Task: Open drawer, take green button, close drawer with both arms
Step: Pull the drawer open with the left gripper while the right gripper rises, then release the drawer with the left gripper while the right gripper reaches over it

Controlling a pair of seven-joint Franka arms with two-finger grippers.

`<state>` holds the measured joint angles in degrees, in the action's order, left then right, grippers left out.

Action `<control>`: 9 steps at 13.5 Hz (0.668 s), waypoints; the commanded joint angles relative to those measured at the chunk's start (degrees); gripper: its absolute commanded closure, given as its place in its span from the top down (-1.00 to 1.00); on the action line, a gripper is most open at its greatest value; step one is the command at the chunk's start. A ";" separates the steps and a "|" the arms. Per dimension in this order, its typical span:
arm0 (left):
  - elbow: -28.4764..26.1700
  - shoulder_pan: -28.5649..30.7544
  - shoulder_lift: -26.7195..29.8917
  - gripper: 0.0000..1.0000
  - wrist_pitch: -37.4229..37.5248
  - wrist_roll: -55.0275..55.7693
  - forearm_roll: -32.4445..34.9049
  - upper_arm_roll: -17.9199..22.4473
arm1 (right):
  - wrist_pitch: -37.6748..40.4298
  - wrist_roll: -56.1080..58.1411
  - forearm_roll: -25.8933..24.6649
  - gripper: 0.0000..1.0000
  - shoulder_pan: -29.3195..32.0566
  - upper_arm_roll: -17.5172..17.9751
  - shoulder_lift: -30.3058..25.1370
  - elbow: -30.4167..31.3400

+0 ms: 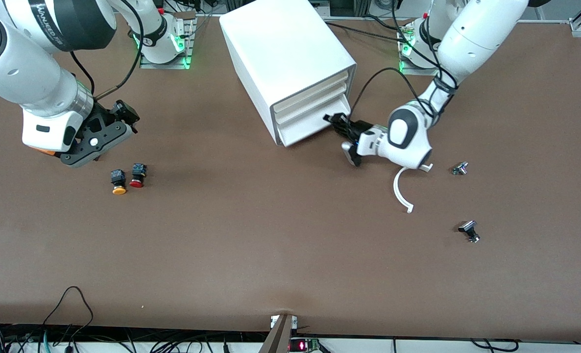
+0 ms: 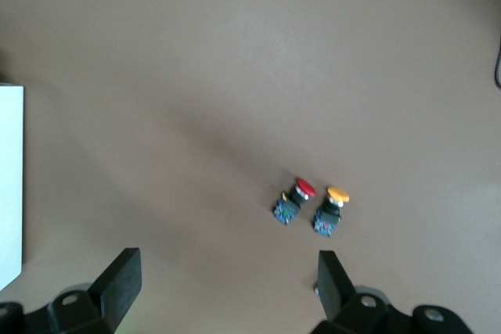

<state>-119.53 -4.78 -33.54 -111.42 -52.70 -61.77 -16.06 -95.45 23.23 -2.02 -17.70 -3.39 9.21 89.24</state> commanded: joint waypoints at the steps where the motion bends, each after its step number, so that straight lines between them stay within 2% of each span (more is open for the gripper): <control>1: 4.55 -0.05 -0.21 -1.00 -4.59 1.19 0.16 4.70 | -3.23 1.55 1.40 1.00 -0.76 0.66 1.24 -1.17; 4: 7.20 0.74 -0.12 -1.00 -4.59 1.28 4.10 5.86 | -5.88 1.55 1.49 1.00 -1.64 2.07 1.77 -1.17; 5: 7.21 1.09 0.14 -0.67 -4.59 1.19 5.07 5.86 | -6.06 1.55 1.49 1.00 -2.51 2.68 1.78 -1.17; 6: 6.95 1.53 0.75 0.98 -4.51 0.58 5.17 5.86 | -6.15 1.64 1.49 1.00 -2.87 2.86 1.86 -1.17; 9: 7.21 2.15 1.81 1.00 -4.59 1.46 5.08 5.86 | -7.20 1.64 1.75 1.00 -4.62 4.18 2.13 -1.69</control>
<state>-112.62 -2.96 -33.18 -115.12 -52.41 -58.17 -10.42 -101.99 23.81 -1.28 -21.30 0.21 10.67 89.21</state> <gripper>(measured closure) 0.722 0.000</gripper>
